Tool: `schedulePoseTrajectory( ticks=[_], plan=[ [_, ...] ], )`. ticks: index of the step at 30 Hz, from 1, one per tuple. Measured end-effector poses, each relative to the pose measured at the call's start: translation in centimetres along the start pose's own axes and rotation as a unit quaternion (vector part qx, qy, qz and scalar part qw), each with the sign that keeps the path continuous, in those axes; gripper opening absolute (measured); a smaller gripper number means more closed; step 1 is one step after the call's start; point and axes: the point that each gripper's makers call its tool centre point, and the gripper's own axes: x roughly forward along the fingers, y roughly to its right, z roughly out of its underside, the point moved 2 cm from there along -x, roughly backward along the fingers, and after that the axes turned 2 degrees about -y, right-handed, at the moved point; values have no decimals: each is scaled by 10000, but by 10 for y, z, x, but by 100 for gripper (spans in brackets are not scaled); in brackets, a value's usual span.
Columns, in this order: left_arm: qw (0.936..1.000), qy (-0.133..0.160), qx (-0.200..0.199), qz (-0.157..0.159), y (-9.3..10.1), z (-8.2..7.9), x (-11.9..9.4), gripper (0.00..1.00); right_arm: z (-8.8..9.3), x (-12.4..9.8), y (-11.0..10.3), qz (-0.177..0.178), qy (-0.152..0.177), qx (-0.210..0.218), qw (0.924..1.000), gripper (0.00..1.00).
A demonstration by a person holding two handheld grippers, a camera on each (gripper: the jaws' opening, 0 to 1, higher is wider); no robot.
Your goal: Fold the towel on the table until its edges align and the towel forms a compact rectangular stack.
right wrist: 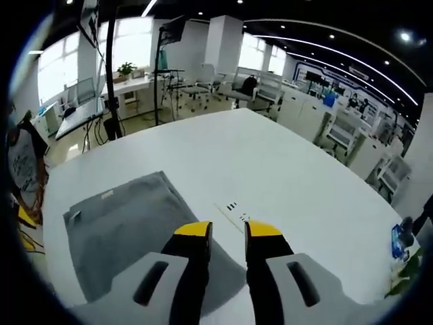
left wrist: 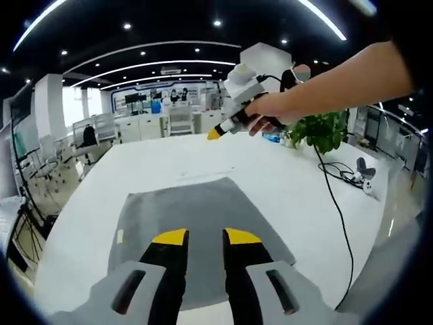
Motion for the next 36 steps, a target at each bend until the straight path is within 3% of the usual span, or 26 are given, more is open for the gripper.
schedulePoseTrajectory(
  ticks=[5, 14, 19, 28, 36],
  plan=[
    [9999, 79, 95, 121, 14, -7, 3, 25, 3, -5, 9, -28, -37, 253, 9997, 19],
    [9988, 129, 278, 371, 32, -18, 3, 29, 10, -24, 13, -14, -42, 287, 9996, 21],
    [9969, 127, 515, 577, 51, -23, 4, 29, 17, -39, 14, -31, -63, 331, 9994, 22],
    [9934, 28, 764, 855, 79, -15, 6, 31, 41, -43, 20, -30, -167, 332, 9993, 24],
    [9925, -131, 750, 953, 97, 0, 14, 32, 56, -28, 21, -131, -217, 330, 9991, 25]
  ],
)
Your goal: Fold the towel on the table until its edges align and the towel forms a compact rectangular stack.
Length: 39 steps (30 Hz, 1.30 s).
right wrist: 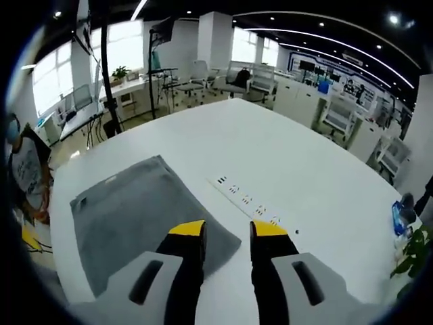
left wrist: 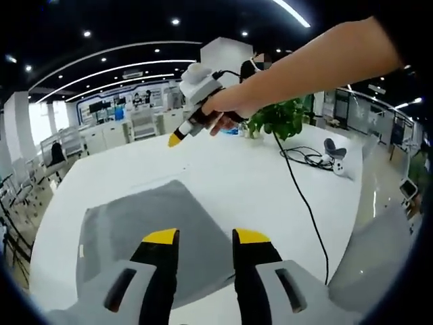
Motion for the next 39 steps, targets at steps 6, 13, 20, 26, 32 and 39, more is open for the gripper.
schedulePoseTrajectory(
  ticks=[6, 13, 20, 26, 32, 39],
  plan=[
    [9998, -138, 38, 131, 16, 13, 14, 32, 9, 12, 5, -34, 0, 45, 10000, 24],
    [9991, -271, 109, 306, 32, 24, 27, 31, 29, 15, 4, -63, -133, 23, 9999, 23],
    [9976, -380, 341, 462, 43, 30, 33, 31, 41, 28, 6, -114, -195, 109, 9997, 22],
    [9962, -457, 397, 626, 51, 35, 41, 31, 50, 32, 9, -121, -290, 100, 9995, 24],
    [9936, -636, 491, 800, 61, 52, 52, 31, 58, 37, 9, -156, -333, 51, 9993, 24],
    [9909, -857, 554, 874, 68, 71, 64, 29, 68, 45, 9, -190, -343, 33, 9992, 23]
  ],
)
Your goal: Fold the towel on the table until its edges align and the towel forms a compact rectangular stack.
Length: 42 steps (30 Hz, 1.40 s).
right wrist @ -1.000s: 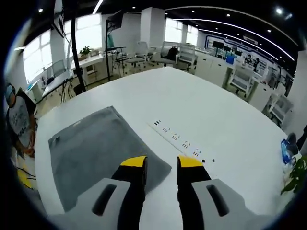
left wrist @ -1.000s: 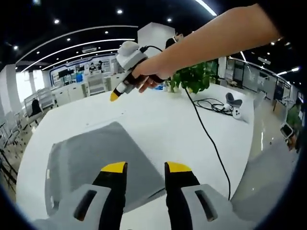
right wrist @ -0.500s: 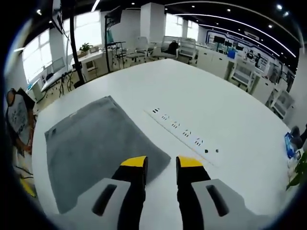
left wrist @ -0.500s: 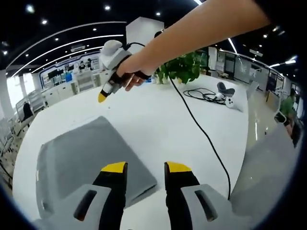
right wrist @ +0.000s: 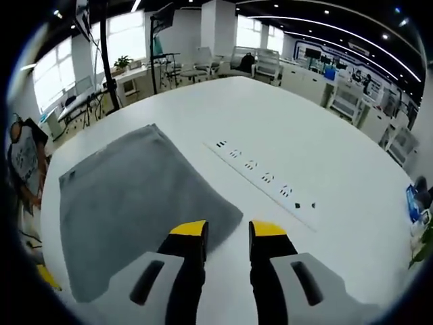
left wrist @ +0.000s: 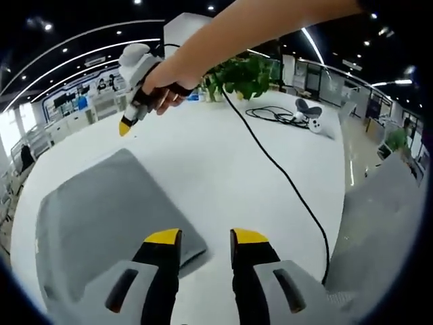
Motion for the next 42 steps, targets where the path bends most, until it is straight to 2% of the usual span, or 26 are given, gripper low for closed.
schedulePoseTrajectory(
  ticks=[7, 16, 20, 27, 29, 32, 37, 42],
  plan=[
    [9997, -231, 43, 56, -5, 12, 16, 28, 14, 7, 2, -20, -65, 8, 10000, 22],
    [9982, -552, 109, 201, -7, 26, 35, 26, 15, 13, 5, -24, -104, -27, 9999, 22],
    [9974, -657, 210, 227, -7, 29, 38, 25, 15, 22, 9, -48, -88, 94, 9999, 21],
    [9968, -707, 301, 215, -13, 30, 39, 18, 12, 42, 11, -64, -119, 160, 9998, 21],
    [9967, -710, 317, 238, -14, 30, 39, 17, 13, 43, 10, -63, -123, 154, 9998, 21],
    [9959, -714, 509, 240, -15, 31, 39, 15, 13, 53, 10, -48, -120, 188, 9997, 21],
    [9958, -690, 569, 196, -20, 32, 41, 9, 19, 63, 8, -59, -219, 311, 9993, 21],
    [9958, -685, 590, 171, -21, 32, 41, 7, 24, 68, 10, -5, -326, 423, 9986, 18]
  ],
)
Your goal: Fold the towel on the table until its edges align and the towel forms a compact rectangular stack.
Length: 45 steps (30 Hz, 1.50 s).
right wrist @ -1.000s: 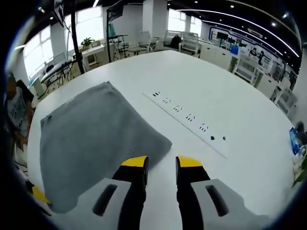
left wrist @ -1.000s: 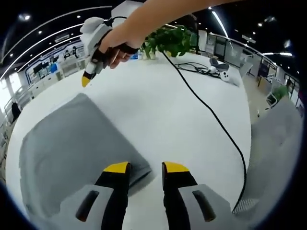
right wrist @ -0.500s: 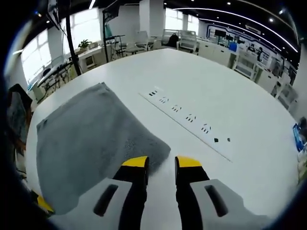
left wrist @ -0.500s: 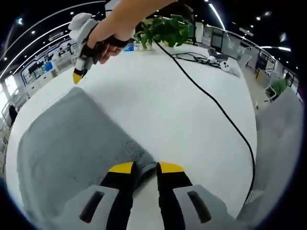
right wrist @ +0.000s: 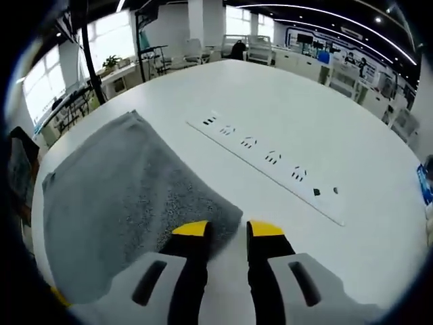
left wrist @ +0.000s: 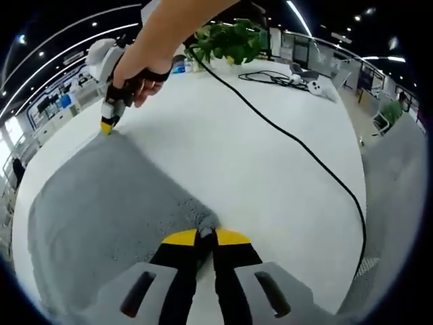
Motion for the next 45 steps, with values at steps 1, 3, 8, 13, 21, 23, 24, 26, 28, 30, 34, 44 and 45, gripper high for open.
schedulePoseTrajectory(
  ticks=[1, 3, 8, 13, 21, 23, 24, 26, 28, 30, 34, 44, 45],
  plan=[
    [10000, 1, 2, -8, 0, 0, 0, 7, 0, 1, -1, -16, -1, 20, 10000, 17],
    [10000, 0, 1, -7, 0, 1, 1, 7, 1, 2, -2, -64, -16, 30, 10000, 14],
    [10000, -45, -16, -12, -1, 2, 2, 6, 1, 2, -5, -163, -46, 165, 9997, 8],
    [10000, 54, -43, 34, 6, 0, 2, 5, 4, -1, -8, -208, -117, 37, 9997, 2],
    [9981, 207, -519, 260, 18, -11, -4, 4, 20, -23, -7, -134, -270, -41, 9995, 0],
    [9978, 244, -526, 331, 24, -17, -7, 4, 20, -22, -6, -138, -320, -38, 9994, 0],
    [9976, 266, -527, 355, 26, -19, -8, 4, 22, -24, -3, -140, -345, -25, 9993, 0],
    [9968, 337, -572, 434, 32, -26, -9, 4, 26, -30, 1, -130, -392, 3, 9991, 0],
    [9963, 388, -589, 494, 39, -33, -11, 4, 31, -38, 5, -119, -433, 36, 9990, 0],
    [9961, 430, -532, 551, 46, -41, -12, 4, 36, -46, 7, -106, -478, 33, 9988, 0],
    [9955, 517, -465, 642, 58, -53, -15, 4, 44, -63, 14, -58, -483, 94, 9988, 0],
    [9931, 728, -479, 789, 79, -81, -27, 4, 60, -99, 27, 55, -519, 201, 9984, 0],
    [9925, 780, -501, 793, 80, -86, -29, 4, 61, -106, 29, 80, -515, 219, 9984, 0]
  ],
)
